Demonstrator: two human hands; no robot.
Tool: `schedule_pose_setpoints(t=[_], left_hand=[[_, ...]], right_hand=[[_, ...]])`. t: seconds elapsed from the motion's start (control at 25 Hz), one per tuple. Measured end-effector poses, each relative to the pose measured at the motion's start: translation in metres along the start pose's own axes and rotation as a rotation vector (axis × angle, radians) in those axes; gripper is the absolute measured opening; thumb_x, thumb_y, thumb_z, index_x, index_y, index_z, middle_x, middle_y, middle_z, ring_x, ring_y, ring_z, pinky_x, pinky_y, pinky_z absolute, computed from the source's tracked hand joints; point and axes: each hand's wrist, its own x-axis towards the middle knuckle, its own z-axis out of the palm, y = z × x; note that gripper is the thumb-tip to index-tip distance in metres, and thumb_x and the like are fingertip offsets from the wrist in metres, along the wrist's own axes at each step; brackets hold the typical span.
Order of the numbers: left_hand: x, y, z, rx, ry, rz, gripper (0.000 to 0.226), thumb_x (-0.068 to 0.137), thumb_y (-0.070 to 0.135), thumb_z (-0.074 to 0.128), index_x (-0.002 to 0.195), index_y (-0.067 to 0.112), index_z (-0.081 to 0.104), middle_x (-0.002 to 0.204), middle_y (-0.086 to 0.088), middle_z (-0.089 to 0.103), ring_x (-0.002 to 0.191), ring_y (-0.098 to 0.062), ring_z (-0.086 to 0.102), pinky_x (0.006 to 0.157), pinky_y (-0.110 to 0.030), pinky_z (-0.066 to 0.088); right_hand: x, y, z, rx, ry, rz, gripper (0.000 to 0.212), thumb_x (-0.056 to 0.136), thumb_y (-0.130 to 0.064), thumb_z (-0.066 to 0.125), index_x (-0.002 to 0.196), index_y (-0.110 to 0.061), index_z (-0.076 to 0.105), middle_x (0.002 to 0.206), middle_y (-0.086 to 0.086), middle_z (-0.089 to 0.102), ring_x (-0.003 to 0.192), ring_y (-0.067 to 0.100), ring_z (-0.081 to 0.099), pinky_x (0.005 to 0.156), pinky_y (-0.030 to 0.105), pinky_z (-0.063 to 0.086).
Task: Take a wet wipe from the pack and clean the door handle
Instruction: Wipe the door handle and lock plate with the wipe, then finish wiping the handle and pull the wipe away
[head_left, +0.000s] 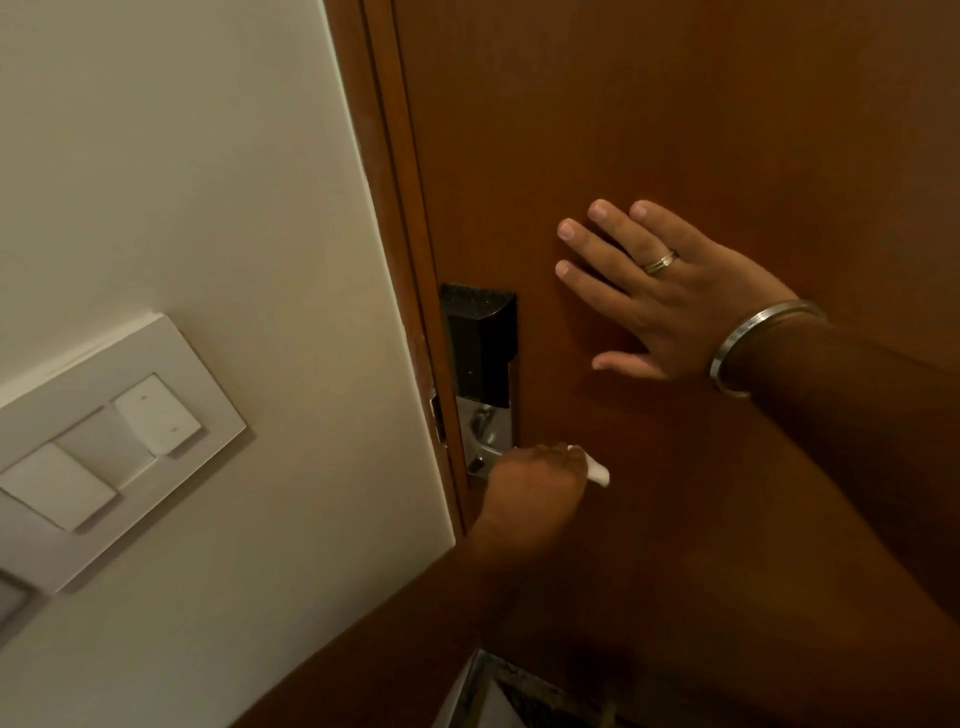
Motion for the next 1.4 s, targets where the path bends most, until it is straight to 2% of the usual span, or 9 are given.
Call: schedule_pose_setpoints(t=[0.08, 0.24, 0.52, 0.8, 0.96, 1.08, 1.16, 1.28, 1.4], left_hand=[[-0.001, -0.002, 0.003, 0.088, -0.033, 0.022, 0.04, 0.086, 0.013, 0.068, 0.123, 0.004, 0.056, 0.12, -0.018, 0.064, 0.104, -0.03, 0.063, 0.087, -0.043, 0.052], [-0.037, -0.06, -0.004, 0.128, 0.046, 0.196, 0.067, 0.064, 0.015, 0.086, 0.124, 0.004, 0.058, 0.125, -0.017, 0.061, 0.113, -0.029, 0.059, 0.093, -0.042, 0.046], [-0.018, -0.126, -0.034, 0.119, -0.047, 0.281, 0.055, 0.063, 0.012, 0.089, 0.113, 0.008, 0.068, 0.118, -0.016, 0.066, 0.105, -0.029, 0.065, 0.082, -0.042, 0.054], [-0.007, -0.013, 0.002, -0.15, 0.121, 0.189, 0.04, 0.058, 0.008, 0.088, 0.094, 0.01, 0.072, 0.093, -0.01, 0.075, 0.086, -0.023, 0.071, 0.077, -0.038, 0.056], [-0.032, 0.007, 0.014, 0.054, -0.161, 0.403, 0.031, 0.075, 0.011, 0.075, 0.106, 0.012, 0.068, 0.107, -0.008, 0.07, 0.101, -0.024, 0.064, 0.089, -0.042, 0.052], [-0.076, 0.016, 0.022, -0.103, -0.259, 0.373, 0.027, 0.088, 0.028, 0.049, 0.104, 0.018, 0.068, 0.103, -0.004, 0.072, 0.093, -0.021, 0.067, 0.081, -0.036, 0.053], [-0.09, 0.038, 0.026, -0.24, -0.275, 0.165, 0.036, 0.088, 0.04, 0.042, 0.104, 0.022, 0.068, 0.102, -0.003, 0.072, 0.09, -0.022, 0.067, 0.078, -0.035, 0.053], [-0.094, 0.1, 0.042, -0.4, -0.325, 0.058, 0.014, 0.088, 0.034, 0.052, 0.096, 0.026, 0.061, 0.094, 0.0, 0.069, 0.083, -0.016, 0.062, 0.074, -0.035, 0.05], [-0.102, 0.17, 0.068, -0.449, -0.413, 0.083, 0.018, 0.087, 0.028, 0.063, 0.087, 0.033, 0.046, 0.078, 0.01, 0.057, 0.069, -0.006, 0.049, 0.064, -0.025, 0.039]], right_hand=[[0.0, 0.002, 0.0, 0.006, -0.003, 0.003, 0.096, 0.09, -0.075, 0.014, 0.159, -0.008, 0.012, 0.165, 0.024, 0.006, 0.152, 0.043, 0.009, 0.124, 0.052, 0.008], [-0.004, -0.003, 0.006, -0.013, 0.009, 0.014, 0.096, 0.09, -0.074, 0.015, 0.159, -0.008, 0.012, 0.165, 0.024, 0.006, 0.152, 0.043, 0.007, 0.124, 0.052, 0.004], [-0.006, -0.002, 0.007, -0.007, -0.025, 0.015, 0.095, 0.091, -0.074, 0.017, 0.159, -0.007, 0.013, 0.165, 0.024, 0.007, 0.152, 0.043, 0.009, 0.124, 0.052, 0.006], [-0.006, -0.002, 0.002, 0.043, -0.083, 0.025, 0.089, 0.093, -0.069, 0.018, 0.158, -0.008, 0.019, 0.165, 0.023, 0.012, 0.152, 0.042, 0.014, 0.124, 0.051, 0.006], [-0.014, -0.004, -0.016, 0.216, -0.132, 0.06, 0.075, 0.096, -0.057, 0.025, 0.155, -0.01, 0.028, 0.163, 0.02, 0.023, 0.15, 0.04, 0.021, 0.123, 0.051, 0.011], [-0.068, -0.052, -0.043, 0.617, -0.248, 0.253, 0.064, 0.095, -0.046, 0.037, 0.15, -0.013, 0.041, 0.159, 0.015, 0.037, 0.146, 0.035, 0.035, 0.119, 0.049, 0.026], [-0.132, -0.104, -0.069, 1.052, -0.585, 0.462, 0.052, 0.098, -0.045, 0.042, 0.141, -0.019, 0.053, 0.148, 0.007, 0.052, 0.139, 0.029, 0.046, 0.115, 0.042, 0.034], [-0.224, -0.163, -0.112, 1.715, -0.95, 1.08, 0.021, 0.094, -0.044, 0.058, 0.097, -0.026, 0.067, 0.095, -0.013, 0.068, 0.097, 0.015, 0.066, 0.079, 0.03, 0.049], [-0.289, -0.194, -0.139, 1.963, -1.041, 1.409, 0.015, 0.088, -0.041, 0.068, 0.085, -0.026, 0.068, 0.081, -0.013, 0.073, 0.074, 0.001, 0.071, 0.057, 0.013, 0.051]])
